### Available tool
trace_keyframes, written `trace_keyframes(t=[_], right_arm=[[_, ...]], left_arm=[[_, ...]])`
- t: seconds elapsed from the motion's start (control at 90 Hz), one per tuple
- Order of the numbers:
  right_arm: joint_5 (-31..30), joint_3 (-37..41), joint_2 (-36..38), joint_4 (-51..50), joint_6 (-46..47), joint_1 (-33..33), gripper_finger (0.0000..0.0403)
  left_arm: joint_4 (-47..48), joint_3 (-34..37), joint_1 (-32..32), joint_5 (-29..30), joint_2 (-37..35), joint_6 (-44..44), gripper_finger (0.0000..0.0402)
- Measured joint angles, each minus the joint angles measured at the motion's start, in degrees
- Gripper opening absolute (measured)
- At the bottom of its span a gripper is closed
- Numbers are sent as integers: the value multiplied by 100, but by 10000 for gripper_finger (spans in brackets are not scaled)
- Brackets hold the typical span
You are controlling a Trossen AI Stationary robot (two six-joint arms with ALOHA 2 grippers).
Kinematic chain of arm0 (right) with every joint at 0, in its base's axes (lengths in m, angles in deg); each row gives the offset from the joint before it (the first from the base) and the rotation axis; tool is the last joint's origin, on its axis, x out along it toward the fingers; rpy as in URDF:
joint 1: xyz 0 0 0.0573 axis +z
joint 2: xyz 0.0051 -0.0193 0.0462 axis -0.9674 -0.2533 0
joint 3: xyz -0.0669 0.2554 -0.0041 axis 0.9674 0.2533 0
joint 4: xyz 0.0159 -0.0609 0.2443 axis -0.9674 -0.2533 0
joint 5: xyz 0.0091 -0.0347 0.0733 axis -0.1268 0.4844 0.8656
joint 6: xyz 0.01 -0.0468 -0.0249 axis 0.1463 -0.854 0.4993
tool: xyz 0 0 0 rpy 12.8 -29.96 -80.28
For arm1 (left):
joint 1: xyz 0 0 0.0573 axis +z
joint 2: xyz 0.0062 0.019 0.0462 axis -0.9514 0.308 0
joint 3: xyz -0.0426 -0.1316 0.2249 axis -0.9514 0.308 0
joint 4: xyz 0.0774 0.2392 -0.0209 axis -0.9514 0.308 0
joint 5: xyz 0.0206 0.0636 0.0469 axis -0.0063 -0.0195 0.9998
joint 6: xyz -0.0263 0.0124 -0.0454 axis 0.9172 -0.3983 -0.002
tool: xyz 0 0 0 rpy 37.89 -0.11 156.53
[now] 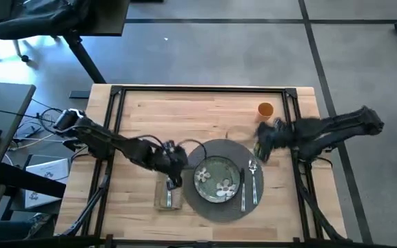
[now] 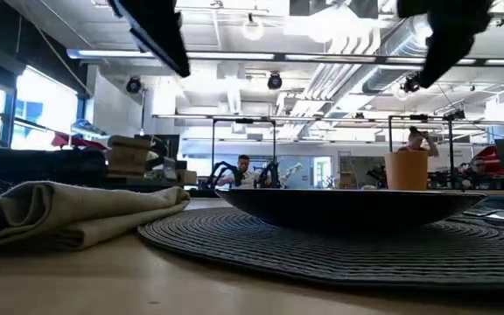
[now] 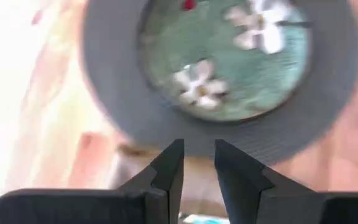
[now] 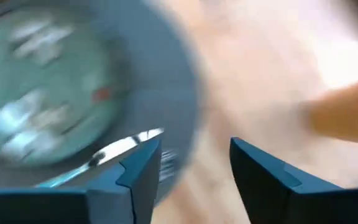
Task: Set table place
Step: Put the orange cup to the top of the gray placemat
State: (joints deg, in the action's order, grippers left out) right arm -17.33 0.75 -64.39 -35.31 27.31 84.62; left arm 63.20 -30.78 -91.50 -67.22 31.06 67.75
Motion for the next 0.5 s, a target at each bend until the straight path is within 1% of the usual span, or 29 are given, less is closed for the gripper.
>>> trace_keyframes(t=[0.133, 0.267, 0.3, 0.389, 0.5], right_arm=[[-153, 0, 293, -85, -689, -1329, 220], [-140, 0, 188, -8, -1575, -2528, 239], [-39, 0, 128, 73, -1808, -2806, 239], [478, 0, -133, 309, -2465, -3490, 237], [862, 2, -574, 531, -3029, -4153, 229]], left_arm=[[-34, 604, 271, -1, -346, 232, 74], [-121, 1008, 428, -8, -438, 316, 75], [-124, 1059, 456, -12, -440, 315, 75], [-198, 1156, 466, -14, -440, 313, 75], [-288, 1221, 469, -14, -440, 260, 74]])
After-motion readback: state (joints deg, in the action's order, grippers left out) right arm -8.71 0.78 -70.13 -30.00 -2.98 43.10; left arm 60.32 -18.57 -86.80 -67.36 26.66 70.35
